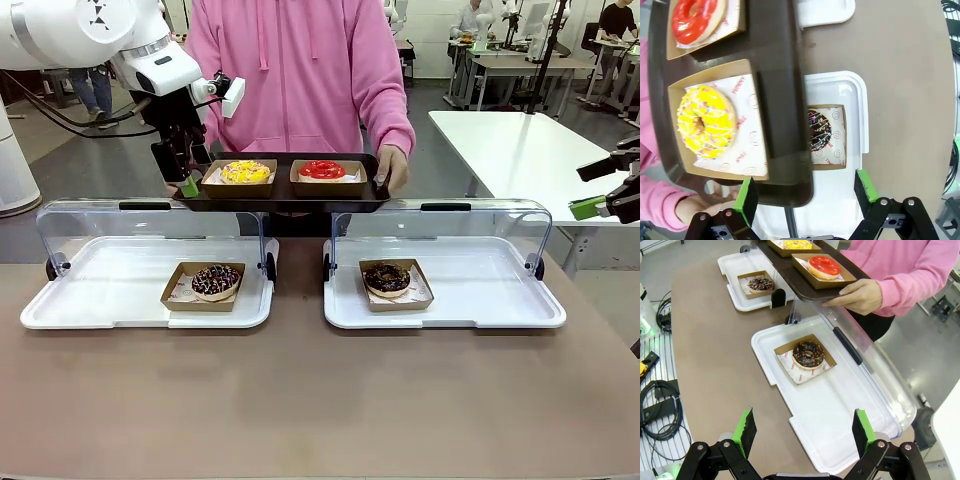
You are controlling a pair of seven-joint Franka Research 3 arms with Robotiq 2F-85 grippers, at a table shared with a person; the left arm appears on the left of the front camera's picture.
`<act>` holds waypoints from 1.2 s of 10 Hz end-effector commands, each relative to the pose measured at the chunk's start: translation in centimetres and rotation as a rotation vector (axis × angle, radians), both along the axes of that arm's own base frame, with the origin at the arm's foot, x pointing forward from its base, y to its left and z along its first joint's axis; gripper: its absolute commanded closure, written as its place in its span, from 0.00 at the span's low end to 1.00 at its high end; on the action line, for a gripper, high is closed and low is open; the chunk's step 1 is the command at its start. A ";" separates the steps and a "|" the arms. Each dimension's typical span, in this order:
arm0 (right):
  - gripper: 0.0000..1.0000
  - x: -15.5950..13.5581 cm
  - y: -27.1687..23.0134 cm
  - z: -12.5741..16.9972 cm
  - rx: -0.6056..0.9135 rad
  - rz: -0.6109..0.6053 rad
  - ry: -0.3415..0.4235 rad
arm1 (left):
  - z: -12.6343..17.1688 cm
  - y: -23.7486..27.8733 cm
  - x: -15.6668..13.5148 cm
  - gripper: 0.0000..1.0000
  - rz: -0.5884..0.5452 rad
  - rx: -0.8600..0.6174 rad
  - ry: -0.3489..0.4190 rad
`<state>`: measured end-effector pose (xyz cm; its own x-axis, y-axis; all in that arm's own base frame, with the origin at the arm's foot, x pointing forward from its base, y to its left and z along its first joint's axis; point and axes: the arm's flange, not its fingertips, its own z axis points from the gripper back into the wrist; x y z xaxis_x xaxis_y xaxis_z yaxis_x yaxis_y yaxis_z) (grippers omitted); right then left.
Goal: Provide the desired donut to the person.
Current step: Place the picked Paper togo box onto the Handle tray extended by the person.
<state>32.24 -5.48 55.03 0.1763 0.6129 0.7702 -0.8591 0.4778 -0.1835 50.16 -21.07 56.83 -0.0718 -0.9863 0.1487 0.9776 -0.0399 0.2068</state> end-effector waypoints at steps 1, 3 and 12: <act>0.00 0.1 0.0 -0.1 0.009 0.002 0.004 | 0.3 0.0 -0.1 0.00 0.008 -0.011 0.030; 0.00 0.1 0.0 -0.1 0.009 0.002 0.004 | -0.5 0.2 -1.0 0.00 -0.037 -0.051 0.078; 0.00 0.1 0.0 -0.1 0.009 0.002 0.004 | -0.2 -0.1 -0.2 0.00 0.000 -0.006 0.019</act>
